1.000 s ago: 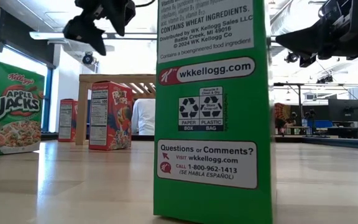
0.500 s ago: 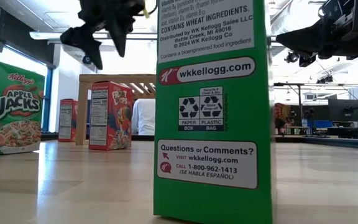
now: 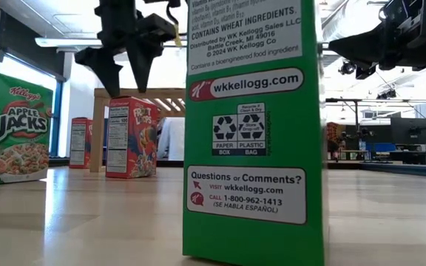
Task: Stack cereal on shelf
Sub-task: Put the center red cereal box on the shelf
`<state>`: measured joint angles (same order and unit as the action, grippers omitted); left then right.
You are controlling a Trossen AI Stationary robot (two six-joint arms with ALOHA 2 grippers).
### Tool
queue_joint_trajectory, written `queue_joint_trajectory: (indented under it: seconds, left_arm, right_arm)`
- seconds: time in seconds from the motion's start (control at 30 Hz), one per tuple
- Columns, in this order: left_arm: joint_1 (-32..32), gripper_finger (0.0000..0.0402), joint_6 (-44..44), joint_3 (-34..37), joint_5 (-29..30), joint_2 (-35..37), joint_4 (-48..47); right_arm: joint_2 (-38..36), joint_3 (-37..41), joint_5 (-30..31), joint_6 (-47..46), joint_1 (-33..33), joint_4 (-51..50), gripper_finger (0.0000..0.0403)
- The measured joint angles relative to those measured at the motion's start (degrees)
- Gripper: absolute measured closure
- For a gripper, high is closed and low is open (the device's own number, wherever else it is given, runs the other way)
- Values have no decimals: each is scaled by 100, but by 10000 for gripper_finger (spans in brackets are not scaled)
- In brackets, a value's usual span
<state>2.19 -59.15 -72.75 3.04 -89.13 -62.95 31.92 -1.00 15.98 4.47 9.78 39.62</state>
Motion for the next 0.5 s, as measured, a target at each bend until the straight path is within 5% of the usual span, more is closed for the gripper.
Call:
queue_joint_trajectory:
  seconds: [0.5]
  left_arm:
    - [151,134,480,2,108,-397,161]
  right_arm:
    - [-1,-1,-12,-20,0,0,402]
